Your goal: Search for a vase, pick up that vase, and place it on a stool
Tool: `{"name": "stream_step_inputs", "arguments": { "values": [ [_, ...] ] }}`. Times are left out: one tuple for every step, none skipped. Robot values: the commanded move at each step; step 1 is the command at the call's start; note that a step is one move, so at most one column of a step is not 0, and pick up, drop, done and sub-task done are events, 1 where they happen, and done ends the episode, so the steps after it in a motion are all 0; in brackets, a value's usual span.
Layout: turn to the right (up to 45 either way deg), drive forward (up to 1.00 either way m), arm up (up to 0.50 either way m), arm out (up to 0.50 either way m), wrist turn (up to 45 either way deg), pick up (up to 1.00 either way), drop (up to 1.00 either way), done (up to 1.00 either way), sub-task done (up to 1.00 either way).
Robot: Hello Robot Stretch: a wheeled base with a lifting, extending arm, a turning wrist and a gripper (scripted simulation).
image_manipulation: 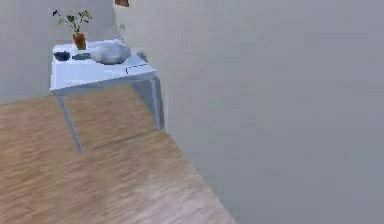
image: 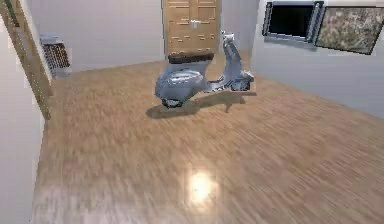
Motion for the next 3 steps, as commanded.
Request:
{"name": "stream_step_inputs", "arguments": {
  "values": [
    [45.0,0.00,0.00,0.00,0.0,0.00,0.00,0.00,0.00],
    [12.0,0.00,0.00,0.00,0.0,0.00,0.00,0.00,0.00],
    [0.0,0.20,0.00,0.00,0.0,0.00,0.00,0.00,0.00]
  ]
}}
